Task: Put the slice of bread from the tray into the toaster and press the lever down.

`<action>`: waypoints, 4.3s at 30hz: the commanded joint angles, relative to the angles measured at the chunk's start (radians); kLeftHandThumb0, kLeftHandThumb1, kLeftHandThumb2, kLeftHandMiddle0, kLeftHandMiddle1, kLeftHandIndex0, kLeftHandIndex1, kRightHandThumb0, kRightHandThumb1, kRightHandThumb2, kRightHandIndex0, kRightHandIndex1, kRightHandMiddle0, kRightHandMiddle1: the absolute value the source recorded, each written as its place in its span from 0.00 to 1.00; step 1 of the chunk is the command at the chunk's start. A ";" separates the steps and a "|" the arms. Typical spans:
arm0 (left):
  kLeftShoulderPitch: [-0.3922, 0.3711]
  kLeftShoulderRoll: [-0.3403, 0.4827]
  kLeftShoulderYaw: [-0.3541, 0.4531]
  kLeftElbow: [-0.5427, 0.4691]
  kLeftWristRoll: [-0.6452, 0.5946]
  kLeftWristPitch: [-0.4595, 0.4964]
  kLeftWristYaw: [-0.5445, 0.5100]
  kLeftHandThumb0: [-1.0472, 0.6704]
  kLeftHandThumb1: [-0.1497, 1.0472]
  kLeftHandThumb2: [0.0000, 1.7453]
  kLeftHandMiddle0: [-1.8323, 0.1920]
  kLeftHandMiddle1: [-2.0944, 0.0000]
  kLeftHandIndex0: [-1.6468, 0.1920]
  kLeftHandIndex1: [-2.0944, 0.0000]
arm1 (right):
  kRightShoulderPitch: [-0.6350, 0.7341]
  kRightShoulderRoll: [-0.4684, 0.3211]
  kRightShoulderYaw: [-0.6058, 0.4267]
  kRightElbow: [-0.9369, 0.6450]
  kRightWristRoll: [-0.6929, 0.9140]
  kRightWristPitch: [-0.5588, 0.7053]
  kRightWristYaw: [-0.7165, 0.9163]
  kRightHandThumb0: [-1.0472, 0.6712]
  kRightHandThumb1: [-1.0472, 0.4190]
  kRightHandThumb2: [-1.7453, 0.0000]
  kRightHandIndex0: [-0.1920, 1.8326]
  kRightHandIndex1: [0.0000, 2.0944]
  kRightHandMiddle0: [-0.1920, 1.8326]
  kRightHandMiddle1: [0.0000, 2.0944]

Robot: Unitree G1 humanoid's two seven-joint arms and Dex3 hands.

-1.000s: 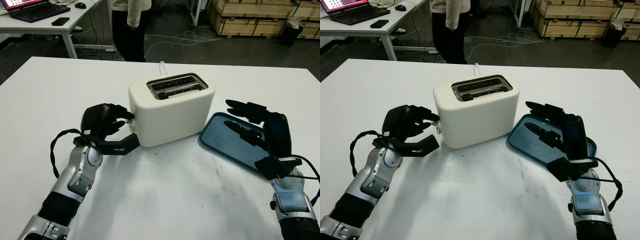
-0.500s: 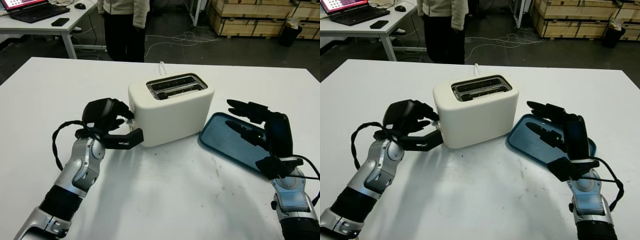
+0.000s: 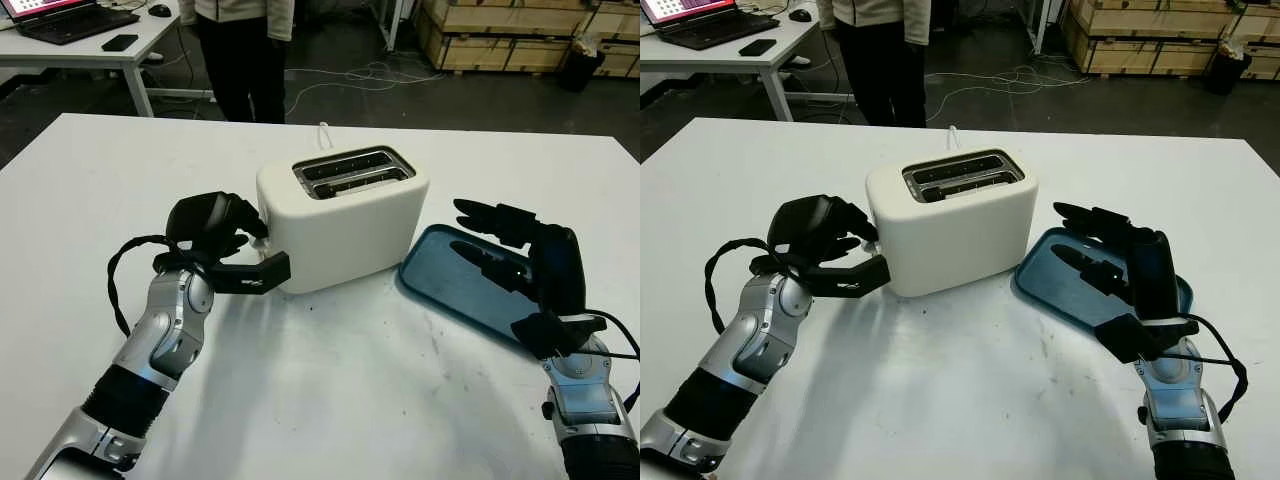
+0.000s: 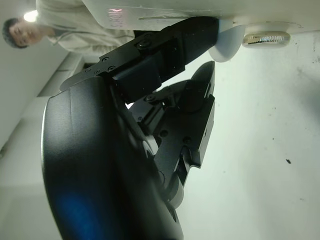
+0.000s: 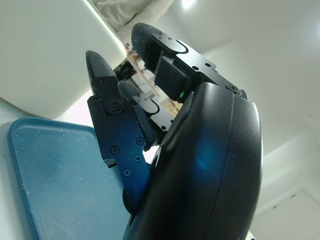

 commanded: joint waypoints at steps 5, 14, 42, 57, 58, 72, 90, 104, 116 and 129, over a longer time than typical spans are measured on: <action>0.087 -0.128 -0.255 0.147 -0.031 -0.025 -0.282 0.61 0.80 0.00 0.47 0.66 0.24 1.00 | 0.010 -0.008 0.001 -0.008 -0.023 0.011 -0.007 0.45 0.17 1.00 0.62 0.00 0.57 0.00; 0.065 -0.192 -0.256 0.436 -0.039 -0.090 -0.263 0.60 0.83 0.00 0.46 0.68 0.27 1.00 | 0.022 -0.019 -0.012 -0.022 -0.029 0.016 -0.003 0.45 0.16 1.00 0.61 0.00 0.57 0.00; 0.116 0.005 -0.047 -0.030 -0.080 -0.342 0.093 0.56 0.79 0.01 0.49 0.41 0.21 0.98 | 0.001 0.002 0.007 0.006 -0.028 -0.003 -0.008 0.43 0.16 1.00 0.62 0.00 0.57 0.00; 0.121 0.102 0.072 -0.085 -0.099 -0.387 0.080 0.55 0.76 0.00 0.47 0.47 0.20 0.98 | -0.009 0.004 0.015 0.024 -0.028 -0.019 -0.008 0.44 0.16 1.00 0.62 0.00 0.56 0.00; 0.121 0.106 0.080 -0.087 -0.099 -0.395 0.081 0.55 0.74 0.00 0.46 0.47 0.19 0.97 | -0.008 0.004 0.016 0.022 -0.028 -0.015 -0.008 0.43 0.16 1.00 0.61 0.00 0.56 0.00; 0.102 0.189 0.216 -0.149 -0.086 -0.479 0.027 0.53 0.70 0.00 0.40 0.52 0.16 0.96 | -0.007 0.011 0.027 0.019 -0.013 -0.005 -0.001 0.45 0.16 1.00 0.61 0.00 0.56 0.00; 0.086 0.213 0.291 -0.172 -0.050 -0.473 -0.026 0.51 0.69 0.00 0.41 0.58 0.20 0.99 | -0.009 -0.019 0.006 0.018 -0.011 -0.007 0.003 0.43 0.16 1.00 0.62 0.00 0.56 0.00; 0.078 0.278 0.412 -0.238 -0.049 -0.459 -0.037 0.40 0.63 0.00 0.39 0.61 0.23 0.99 | -0.026 -0.033 0.004 0.008 0.006 -0.004 0.019 0.47 0.17 1.00 0.62 0.00 0.56 0.00; -0.127 0.398 0.315 -0.173 -0.203 -0.495 -0.421 0.39 0.56 0.00 0.30 0.75 0.19 1.00 | -0.030 -0.038 0.006 0.018 0.004 -0.021 0.020 0.47 0.17 1.00 0.62 0.00 0.56 0.00; -0.293 0.383 0.199 0.021 -0.282 -0.553 -0.637 0.34 0.59 0.00 0.34 0.72 0.22 1.00 | -0.018 -0.032 0.003 -0.002 -0.004 0.008 0.019 0.45 0.17 1.00 0.62 0.00 0.56 0.00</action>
